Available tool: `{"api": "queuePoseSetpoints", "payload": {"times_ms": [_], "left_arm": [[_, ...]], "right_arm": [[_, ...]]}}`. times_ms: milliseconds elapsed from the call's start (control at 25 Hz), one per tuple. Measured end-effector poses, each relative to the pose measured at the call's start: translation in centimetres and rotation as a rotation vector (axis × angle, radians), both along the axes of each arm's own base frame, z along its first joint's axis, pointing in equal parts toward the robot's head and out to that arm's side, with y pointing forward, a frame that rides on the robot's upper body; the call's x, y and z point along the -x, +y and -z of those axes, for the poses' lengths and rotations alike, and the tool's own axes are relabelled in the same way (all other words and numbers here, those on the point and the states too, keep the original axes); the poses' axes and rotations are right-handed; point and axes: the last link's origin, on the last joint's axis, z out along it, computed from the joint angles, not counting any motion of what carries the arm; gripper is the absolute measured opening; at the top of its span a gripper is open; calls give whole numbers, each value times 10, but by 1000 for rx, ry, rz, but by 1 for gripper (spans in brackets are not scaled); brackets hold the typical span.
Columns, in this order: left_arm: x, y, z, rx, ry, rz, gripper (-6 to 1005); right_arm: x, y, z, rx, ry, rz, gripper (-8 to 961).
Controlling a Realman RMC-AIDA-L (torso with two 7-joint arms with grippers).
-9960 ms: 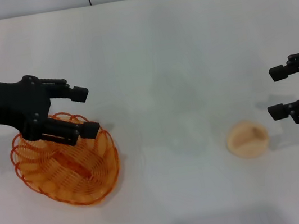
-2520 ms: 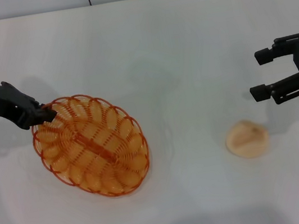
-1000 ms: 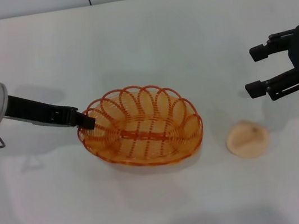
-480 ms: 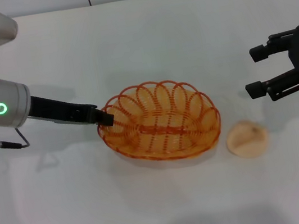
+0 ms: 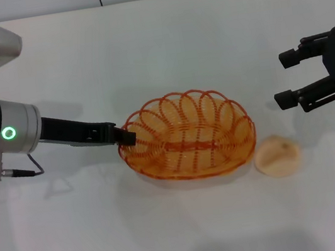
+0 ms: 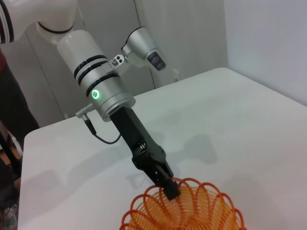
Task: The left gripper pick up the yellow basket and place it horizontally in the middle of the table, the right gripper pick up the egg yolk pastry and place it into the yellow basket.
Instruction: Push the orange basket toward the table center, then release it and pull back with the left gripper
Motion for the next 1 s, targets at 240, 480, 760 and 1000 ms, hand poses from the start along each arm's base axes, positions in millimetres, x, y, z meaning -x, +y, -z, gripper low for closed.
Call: {"api": "queuePoseSetpoints", "payload": {"times_ms": [240,480,760,1000], "left_arm": [[5,-3,2,-2,8,-9,75],[7,-4,1,1,13,-14,75],[4,-2,-7,16,32,-23,75],[1,1,-16,12,79,-30,75]], "right_arm": [[1,0,0,4,1,-1,873],[1,0,2,10,1,-3,873],[2,0,2,16,1,-5,873],[4,0,2,18,0,-8,872]]}}
